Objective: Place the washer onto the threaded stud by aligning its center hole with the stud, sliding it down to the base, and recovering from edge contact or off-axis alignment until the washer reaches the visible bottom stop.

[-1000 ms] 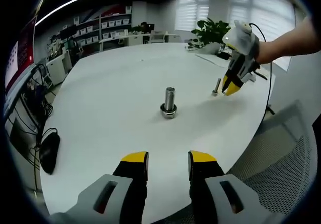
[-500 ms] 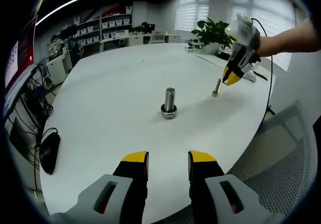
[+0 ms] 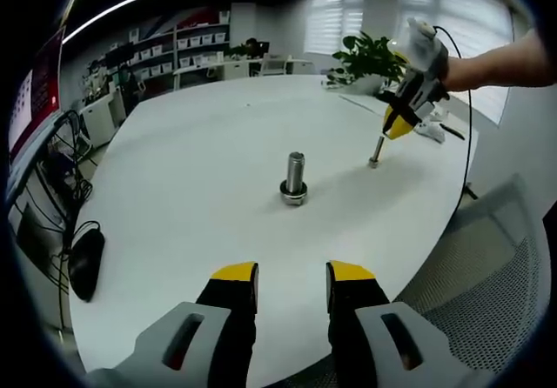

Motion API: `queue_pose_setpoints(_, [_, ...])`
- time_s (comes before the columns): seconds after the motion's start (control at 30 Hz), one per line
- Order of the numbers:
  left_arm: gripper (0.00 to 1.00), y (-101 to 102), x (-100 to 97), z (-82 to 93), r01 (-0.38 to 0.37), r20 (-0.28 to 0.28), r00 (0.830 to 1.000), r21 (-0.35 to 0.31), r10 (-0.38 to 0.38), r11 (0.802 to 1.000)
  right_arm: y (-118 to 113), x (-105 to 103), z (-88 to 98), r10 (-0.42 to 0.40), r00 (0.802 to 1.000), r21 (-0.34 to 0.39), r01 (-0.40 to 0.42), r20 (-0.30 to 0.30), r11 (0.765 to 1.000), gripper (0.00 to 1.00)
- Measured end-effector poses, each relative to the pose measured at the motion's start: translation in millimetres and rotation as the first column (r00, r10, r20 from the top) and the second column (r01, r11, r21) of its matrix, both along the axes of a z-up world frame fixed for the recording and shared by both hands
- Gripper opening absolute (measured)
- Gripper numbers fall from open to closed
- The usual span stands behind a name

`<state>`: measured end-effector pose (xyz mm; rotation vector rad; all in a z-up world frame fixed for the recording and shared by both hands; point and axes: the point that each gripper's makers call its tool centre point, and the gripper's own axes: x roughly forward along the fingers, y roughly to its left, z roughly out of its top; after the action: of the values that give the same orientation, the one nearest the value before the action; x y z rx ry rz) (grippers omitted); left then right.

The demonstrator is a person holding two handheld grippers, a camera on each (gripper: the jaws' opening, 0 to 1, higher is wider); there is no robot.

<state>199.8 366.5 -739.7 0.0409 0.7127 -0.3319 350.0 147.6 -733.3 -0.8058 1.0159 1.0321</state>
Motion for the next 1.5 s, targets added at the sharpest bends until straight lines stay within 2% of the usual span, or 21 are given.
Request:
queue_pose_setpoints(0.73, [0.29,0.7,-1.0,-0.5,-0.003,-0.002,1.0,0.0,0.003,1.0,3.7,1.1,-10.4,0.016,1.0,-0.016,-0.016,-0.02,1.0,0.14])
queue_pose_setpoints(1.5, [0.29,1.3,-1.0,-2.4,-0.005,-0.01,1.0,-0.001,0.005,1.0,3.3,0.3,-47.2,0.03,0.998,-0.06,-0.033,-0.059,0.998,0.15])
